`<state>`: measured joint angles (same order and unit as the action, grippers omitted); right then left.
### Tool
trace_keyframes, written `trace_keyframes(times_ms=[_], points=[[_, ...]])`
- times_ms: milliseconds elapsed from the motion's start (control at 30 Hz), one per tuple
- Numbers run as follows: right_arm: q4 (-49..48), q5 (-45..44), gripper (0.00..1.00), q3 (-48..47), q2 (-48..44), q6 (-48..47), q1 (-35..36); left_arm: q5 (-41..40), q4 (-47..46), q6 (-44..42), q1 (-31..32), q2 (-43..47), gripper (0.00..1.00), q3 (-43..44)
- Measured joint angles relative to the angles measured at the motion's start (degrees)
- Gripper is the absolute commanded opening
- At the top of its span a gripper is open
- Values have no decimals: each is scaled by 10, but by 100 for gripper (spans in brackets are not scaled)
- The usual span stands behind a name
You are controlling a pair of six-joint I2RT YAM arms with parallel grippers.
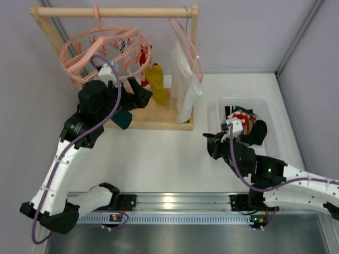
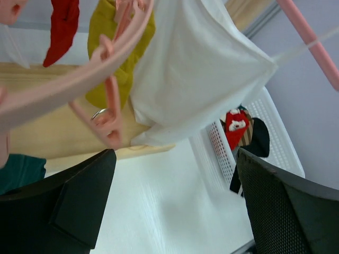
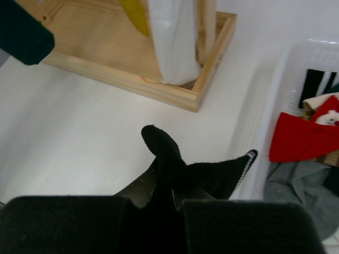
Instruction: Remove the socks clipped to the hanger
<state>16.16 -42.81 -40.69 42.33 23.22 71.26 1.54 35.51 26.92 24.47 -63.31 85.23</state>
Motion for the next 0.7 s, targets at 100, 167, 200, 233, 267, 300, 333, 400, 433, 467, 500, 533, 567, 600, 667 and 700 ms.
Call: trace_keyframes(times_ms=[100, 167, 200, 233, 267, 300, 333, 400, 433, 467, 500, 533, 567, 600, 667, 700], points=[[79, -24, 0, -48, -21, -3, -20, 23, -3, -1, 0, 66, 98, -54], [118, -30, 0, -83, -30, -9, -51, 27, 1, -2, 0, 111, 98, -85], [131, -31, 0, -98, -33, -14, -71, 27, 5, -4, 0, 134, 98, -99], [143, -27, 0, -111, -35, -21, -98, 27, 13, -7, 0, 151, 98, -109], [151, -19, 0, -121, -36, -28, -122, 25, 20, -12, 0, 168, 98, -120], [156, -11, 0, -131, -36, -38, -155, 20, 27, -16, 0, 186, 98, -131], [163, 7, 0, -141, -33, -50, -202, 17, 33, -20, 0, 199, 98, -140], [166, 35, 0, -154, -21, -68, -273, -2, 59, -32, 0, 225, 98, -156], [168, 58, 0, -159, -11, -78, -311, -14, 71, -37, 0, 235, 98, -164], [168, 80, 0, -164, 2, -87, -349, -26, 86, -43, 0, 245, 98, -170], [168, 101, 1, -168, 17, -95, -385, -39, 99, -47, 0, 254, 98, -176], [168, 126, 6, -171, 33, -101, -422, -56, 113, -50, 0, 265, 98, -184], [166, 152, 57, -174, 49, -106, -456, -67, 125, -54, 0, 274, 98, -189], [165, 175, 86, -175, 65, -107, -488, -82, 137, -57, 0, 285, 98, -195], [165, 217, 99, -175, 96, -115, -534, -113, 161, -61, 0, 312, 98, -204], [167, 234, 99, -175, 109, -116, -551, -128, 168, -61, 0, 327, 98, -209]])
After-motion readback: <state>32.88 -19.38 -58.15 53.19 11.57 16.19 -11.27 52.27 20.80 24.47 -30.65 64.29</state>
